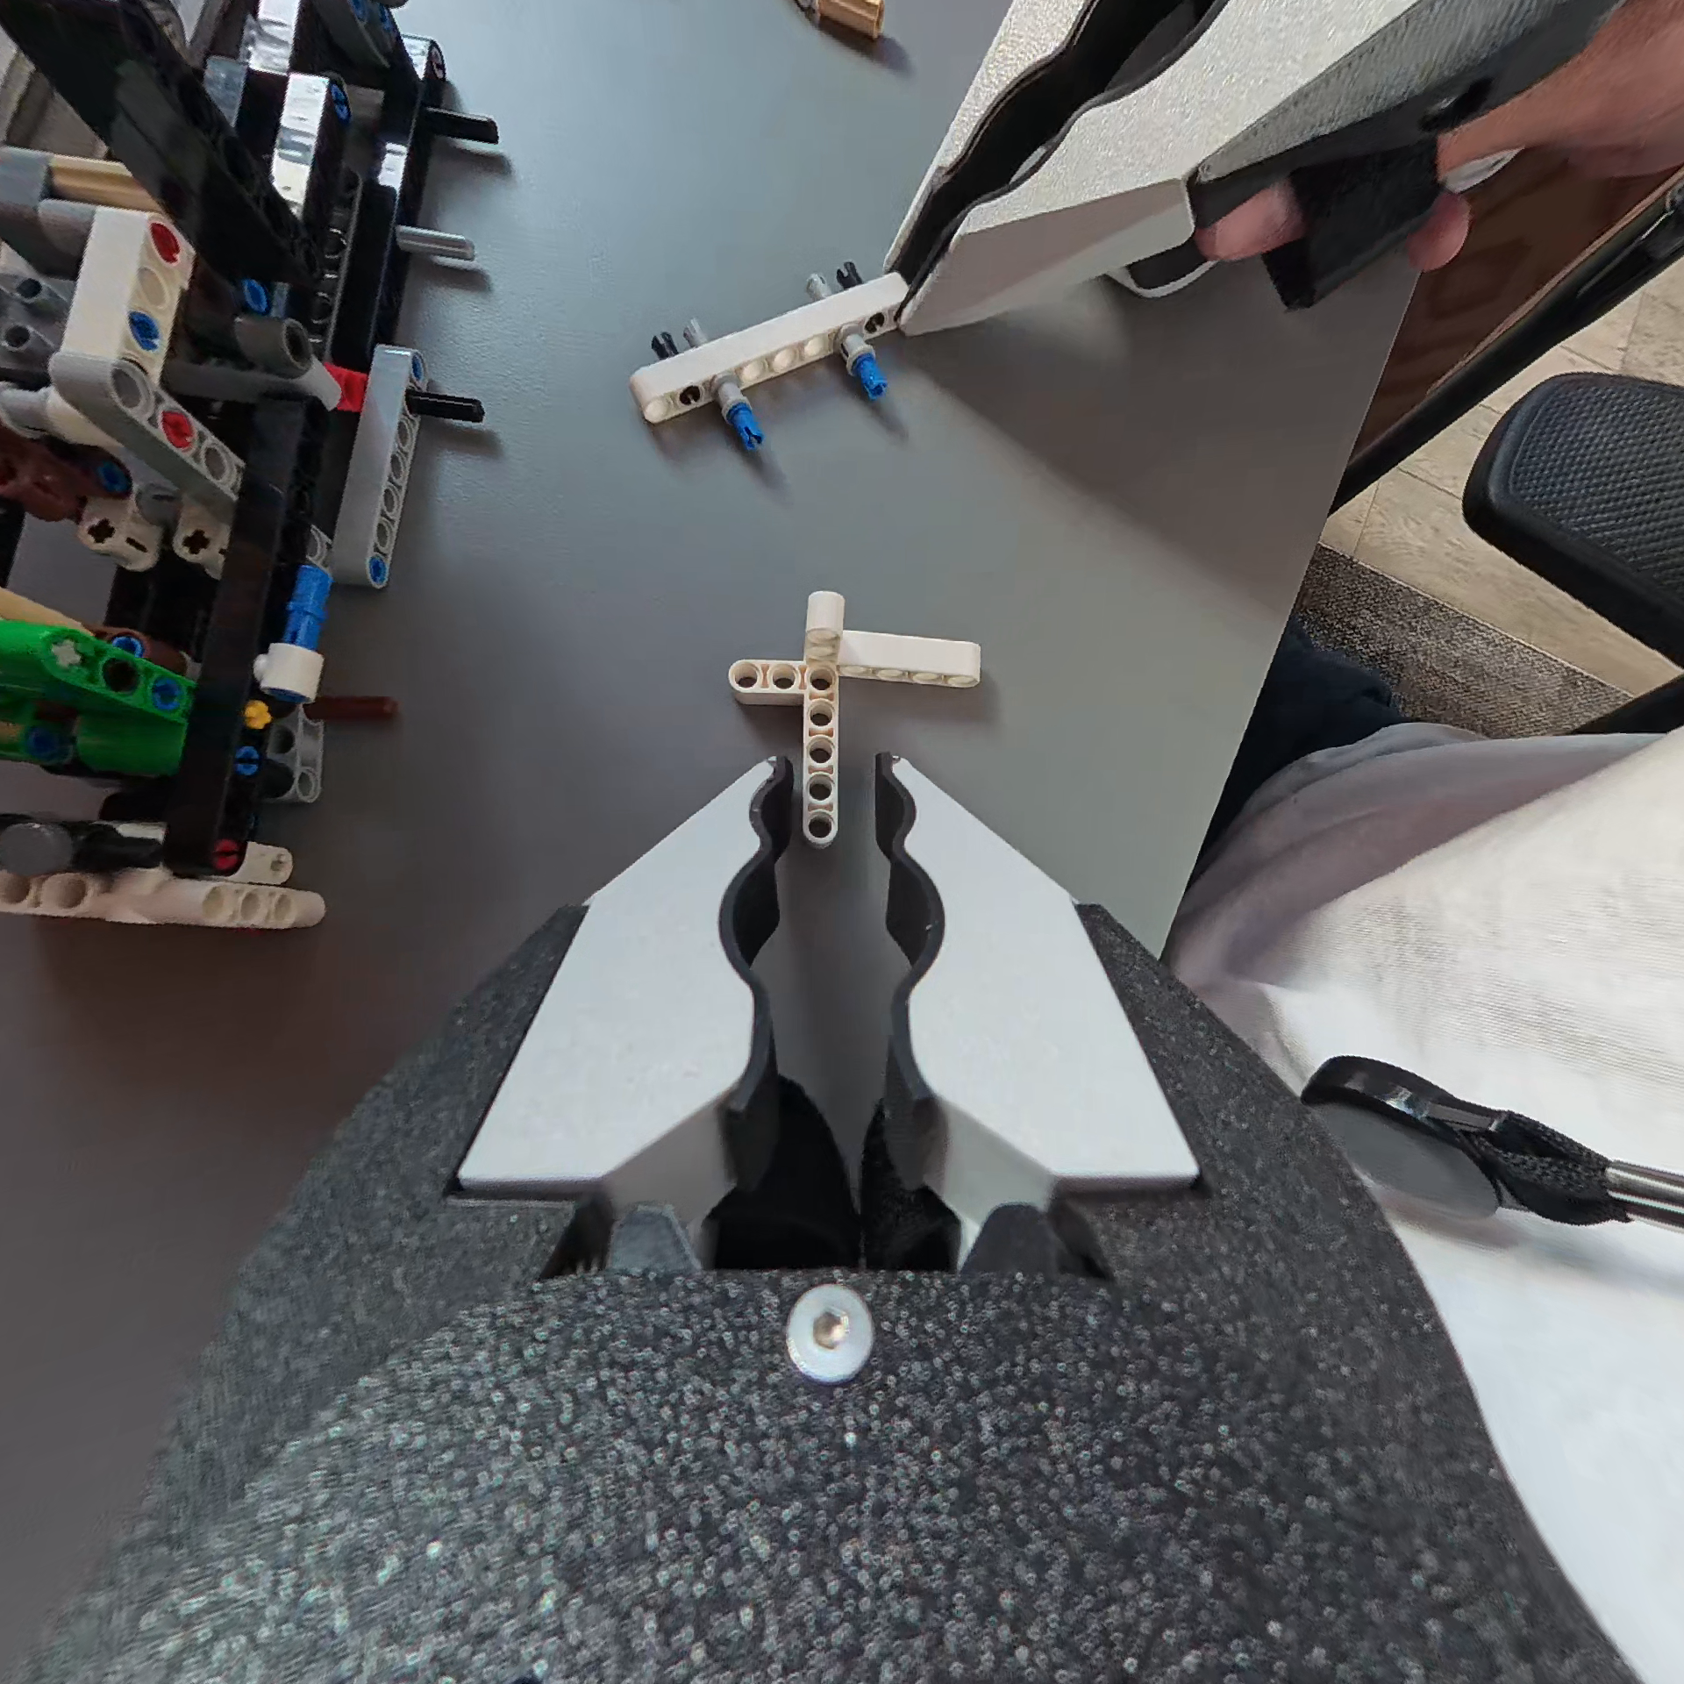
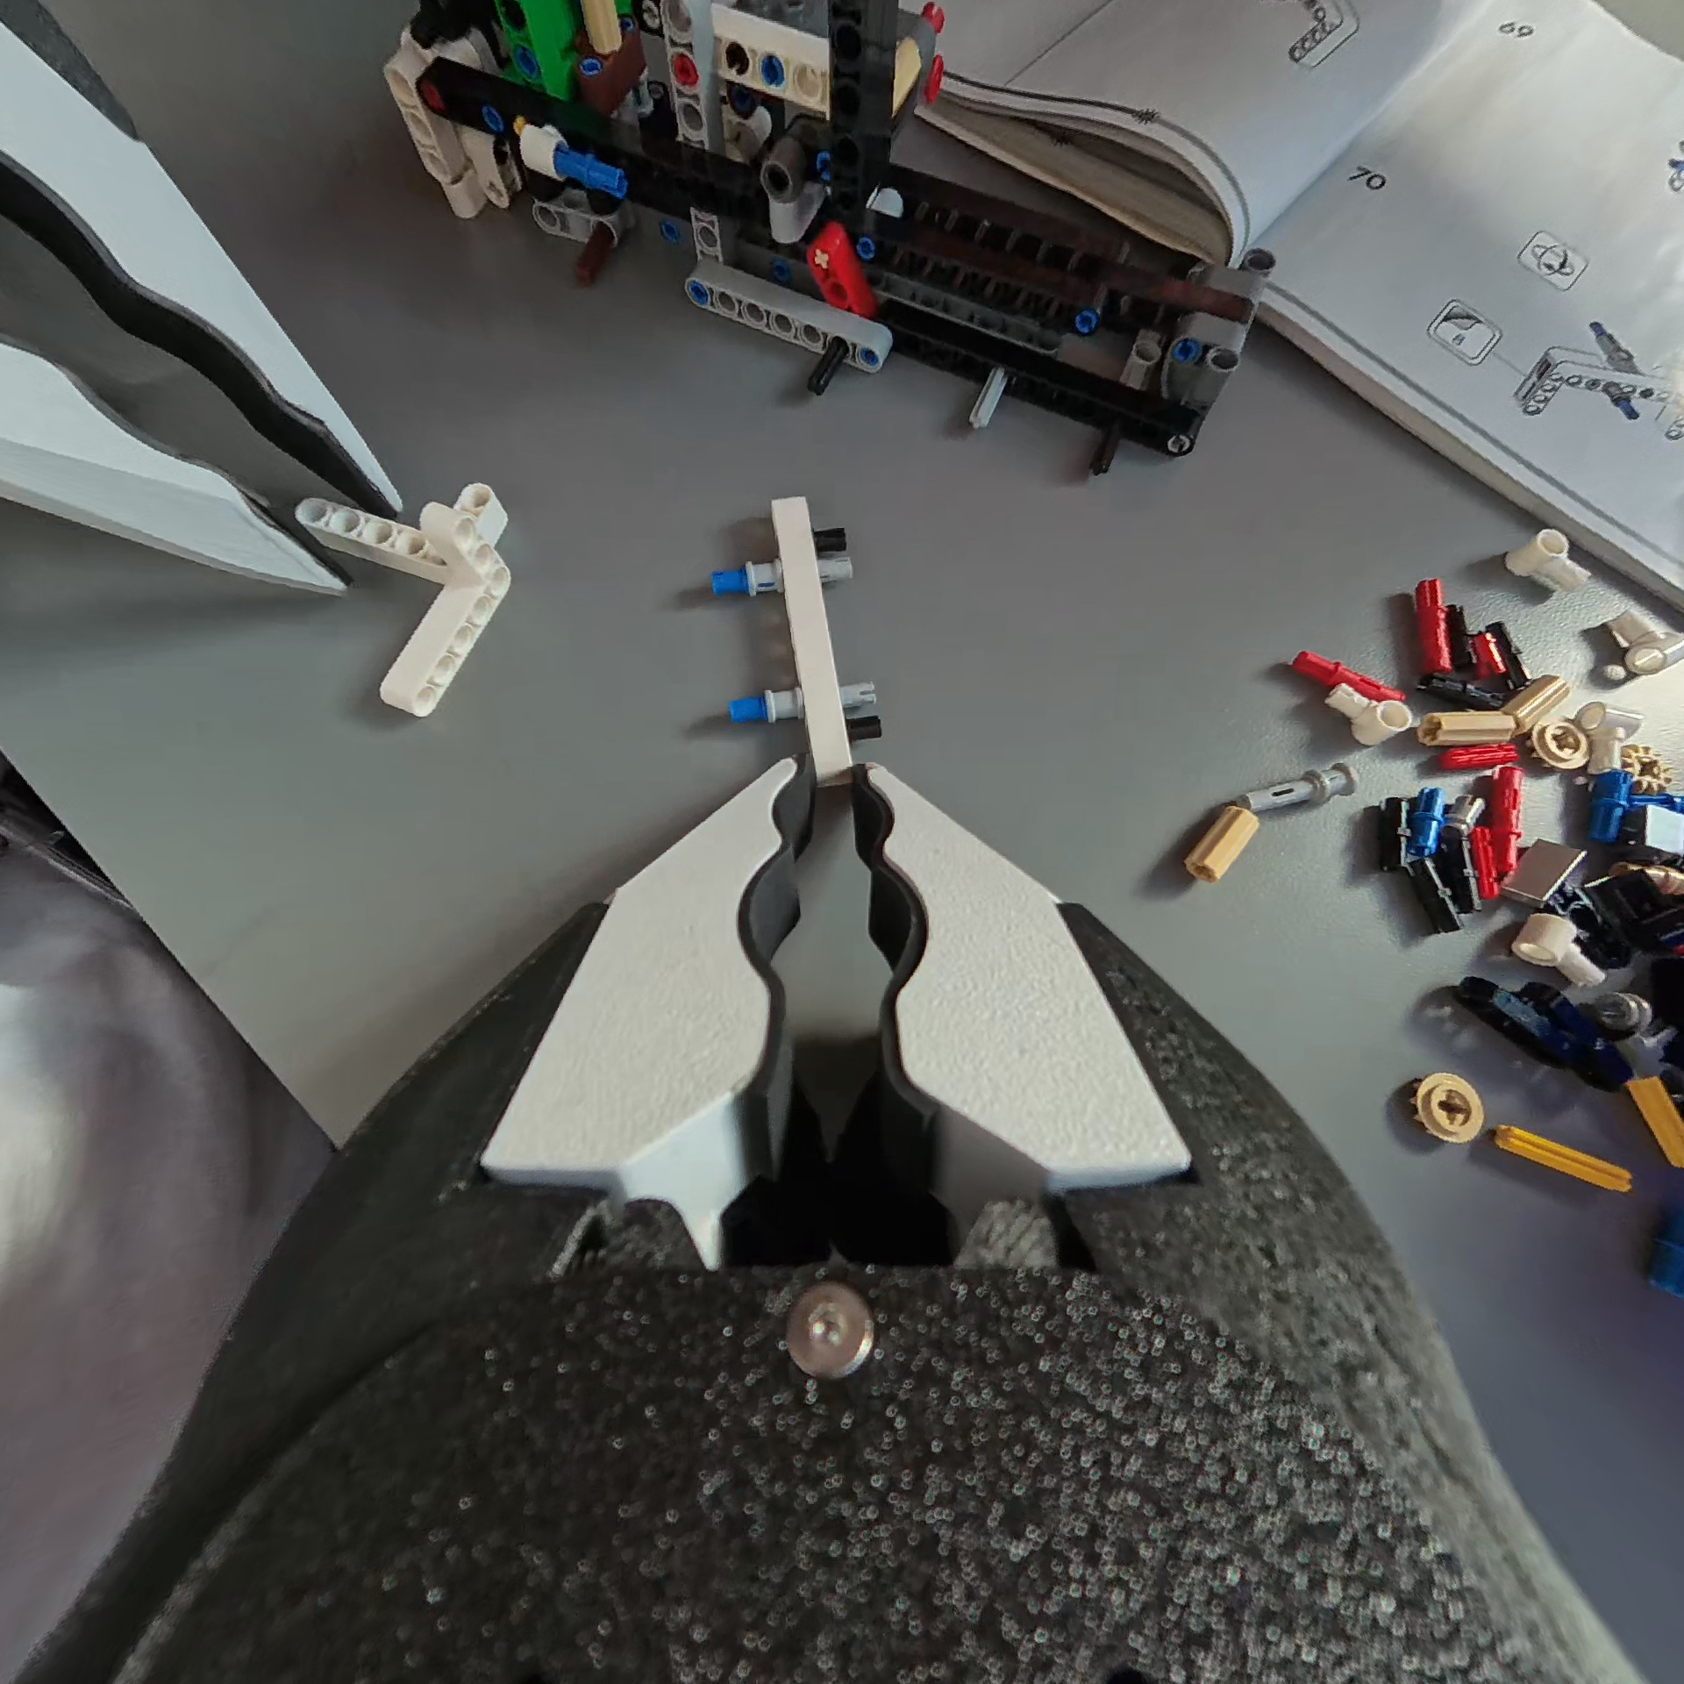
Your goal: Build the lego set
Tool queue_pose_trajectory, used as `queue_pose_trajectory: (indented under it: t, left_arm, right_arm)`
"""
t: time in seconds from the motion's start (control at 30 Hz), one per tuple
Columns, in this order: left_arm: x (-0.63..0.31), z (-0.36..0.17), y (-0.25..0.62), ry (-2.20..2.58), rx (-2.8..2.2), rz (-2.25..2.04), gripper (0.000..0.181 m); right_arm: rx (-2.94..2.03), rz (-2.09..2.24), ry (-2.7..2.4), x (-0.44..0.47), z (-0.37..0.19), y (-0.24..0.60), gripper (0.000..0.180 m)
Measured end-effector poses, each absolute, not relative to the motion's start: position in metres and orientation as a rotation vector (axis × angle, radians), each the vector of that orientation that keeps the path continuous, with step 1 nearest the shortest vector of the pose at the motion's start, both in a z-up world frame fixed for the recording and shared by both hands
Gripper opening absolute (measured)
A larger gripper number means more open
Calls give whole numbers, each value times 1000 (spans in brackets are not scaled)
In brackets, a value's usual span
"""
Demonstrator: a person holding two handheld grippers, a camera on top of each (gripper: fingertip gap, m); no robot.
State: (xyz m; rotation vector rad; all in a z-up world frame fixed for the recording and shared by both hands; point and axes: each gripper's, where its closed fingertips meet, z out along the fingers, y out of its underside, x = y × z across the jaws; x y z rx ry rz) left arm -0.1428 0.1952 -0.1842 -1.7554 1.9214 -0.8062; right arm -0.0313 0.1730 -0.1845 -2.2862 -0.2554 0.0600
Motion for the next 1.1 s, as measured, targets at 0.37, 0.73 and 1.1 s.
queue_pose_trajectory:
  t: [0.37, 0.73, 1.1]
  left_arm:
    - [-132, -137, 217, 1781, -1592, -1117, 25]
    - [-124, -103, 233, 1565, -1616, -1458, 37]
    - [-126, -76, 230, 1059, -1626, -2054, 20]
  right_arm:
    - [-2095, 376, -215, -54, -138, 181, 6]
    - [-1926, 841, -117, -108, -97, 206, 6]
    - [-1876, 911, -81, -127, -95, 214, 6]
